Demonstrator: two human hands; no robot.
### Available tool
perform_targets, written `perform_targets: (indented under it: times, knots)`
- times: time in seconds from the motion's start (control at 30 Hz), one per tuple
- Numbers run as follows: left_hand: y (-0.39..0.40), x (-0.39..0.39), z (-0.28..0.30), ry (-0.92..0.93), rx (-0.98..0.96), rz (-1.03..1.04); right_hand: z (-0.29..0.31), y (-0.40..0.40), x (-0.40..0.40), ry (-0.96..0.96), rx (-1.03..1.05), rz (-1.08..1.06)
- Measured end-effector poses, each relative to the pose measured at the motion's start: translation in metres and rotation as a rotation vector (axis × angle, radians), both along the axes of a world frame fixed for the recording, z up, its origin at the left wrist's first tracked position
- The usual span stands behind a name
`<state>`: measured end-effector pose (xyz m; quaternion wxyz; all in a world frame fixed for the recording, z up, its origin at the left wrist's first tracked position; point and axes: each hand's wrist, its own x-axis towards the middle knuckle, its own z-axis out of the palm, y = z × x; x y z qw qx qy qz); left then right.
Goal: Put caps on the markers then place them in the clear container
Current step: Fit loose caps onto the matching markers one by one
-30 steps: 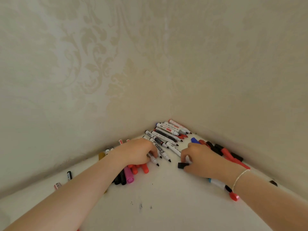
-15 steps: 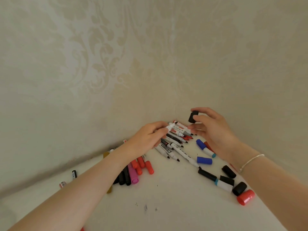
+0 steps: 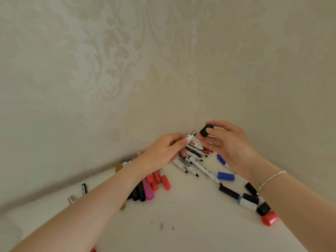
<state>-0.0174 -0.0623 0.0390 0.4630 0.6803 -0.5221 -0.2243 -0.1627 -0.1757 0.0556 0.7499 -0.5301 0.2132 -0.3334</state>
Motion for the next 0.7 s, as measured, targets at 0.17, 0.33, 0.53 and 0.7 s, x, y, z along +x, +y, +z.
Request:
perform_targets:
  times: [0.17, 0.33, 0.53, 0.7]
  knots:
    - [0.0019, 0.0003, 0.0005, -0.001, 0.004, 0.006, -0.0011, -0.0009, 0.0008, -0.007, 0.054, 0.023]
    - [0.0038, -0.0007, 0.0015, -0.019, 0.0, 0.002, -0.002, -0.0013, 0.0019, -0.02, 0.123, 0.026]
    - [0.0067, 0.004, 0.0046, -0.065, -0.049, 0.062, 0.0008, -0.0029, 0.0038, 0.149, -0.145, -0.013]
    - [0.0081, 0.006, 0.0054, -0.069, -0.023, 0.064, 0.0035, -0.0034, 0.0063, 0.185, -0.271, -0.076]
